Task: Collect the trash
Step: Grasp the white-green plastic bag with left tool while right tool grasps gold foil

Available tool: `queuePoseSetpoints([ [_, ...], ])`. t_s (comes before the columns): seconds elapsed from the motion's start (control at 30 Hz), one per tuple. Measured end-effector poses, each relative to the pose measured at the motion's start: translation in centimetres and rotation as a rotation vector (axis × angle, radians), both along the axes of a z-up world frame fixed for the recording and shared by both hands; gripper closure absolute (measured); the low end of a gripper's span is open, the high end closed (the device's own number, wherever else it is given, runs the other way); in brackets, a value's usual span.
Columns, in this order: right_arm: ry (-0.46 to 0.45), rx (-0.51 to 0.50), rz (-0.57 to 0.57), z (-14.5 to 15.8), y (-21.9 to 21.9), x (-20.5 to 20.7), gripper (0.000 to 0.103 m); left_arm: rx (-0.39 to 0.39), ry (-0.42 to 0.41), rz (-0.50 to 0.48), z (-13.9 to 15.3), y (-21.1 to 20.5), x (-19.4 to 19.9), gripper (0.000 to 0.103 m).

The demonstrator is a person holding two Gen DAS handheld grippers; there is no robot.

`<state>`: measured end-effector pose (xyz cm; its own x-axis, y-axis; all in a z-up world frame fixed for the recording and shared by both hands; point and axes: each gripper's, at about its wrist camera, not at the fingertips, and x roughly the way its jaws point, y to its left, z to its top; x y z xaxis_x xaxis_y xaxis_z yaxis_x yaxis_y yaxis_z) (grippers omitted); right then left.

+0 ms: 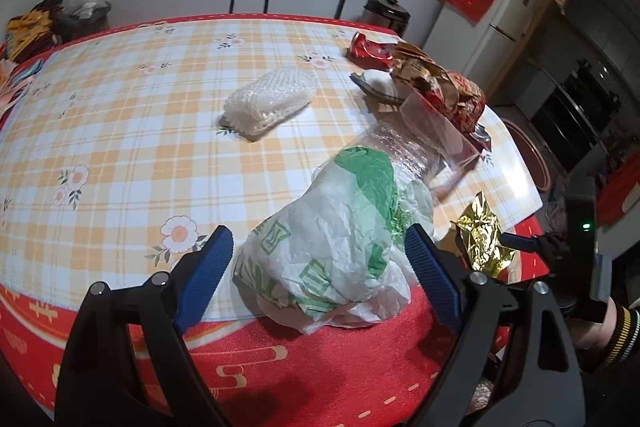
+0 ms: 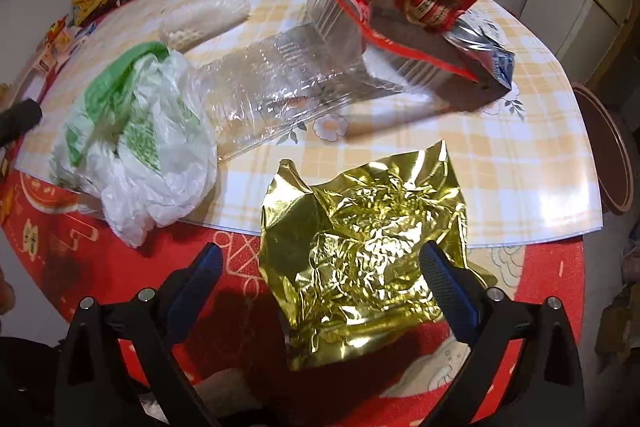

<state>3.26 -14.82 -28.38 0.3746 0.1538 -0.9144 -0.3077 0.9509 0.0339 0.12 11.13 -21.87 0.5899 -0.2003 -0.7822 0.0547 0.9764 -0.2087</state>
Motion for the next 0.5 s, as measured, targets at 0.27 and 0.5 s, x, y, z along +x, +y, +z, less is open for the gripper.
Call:
queuePoseSetpoints([
  [0.27, -0.005, -0.081, -0.011, -1.3, 0.5, 0.2, 0.027, -0.010, 0.029, -0.044, -1.3, -0.1, 0.4, 0.017],
  [0.5, -0.041, -0.117, -0.004, -1.6, 0.7, -0.1, 0.037, -0.015, 0.048, -0.053, -2.3, 0.0, 0.5, 0.016],
])
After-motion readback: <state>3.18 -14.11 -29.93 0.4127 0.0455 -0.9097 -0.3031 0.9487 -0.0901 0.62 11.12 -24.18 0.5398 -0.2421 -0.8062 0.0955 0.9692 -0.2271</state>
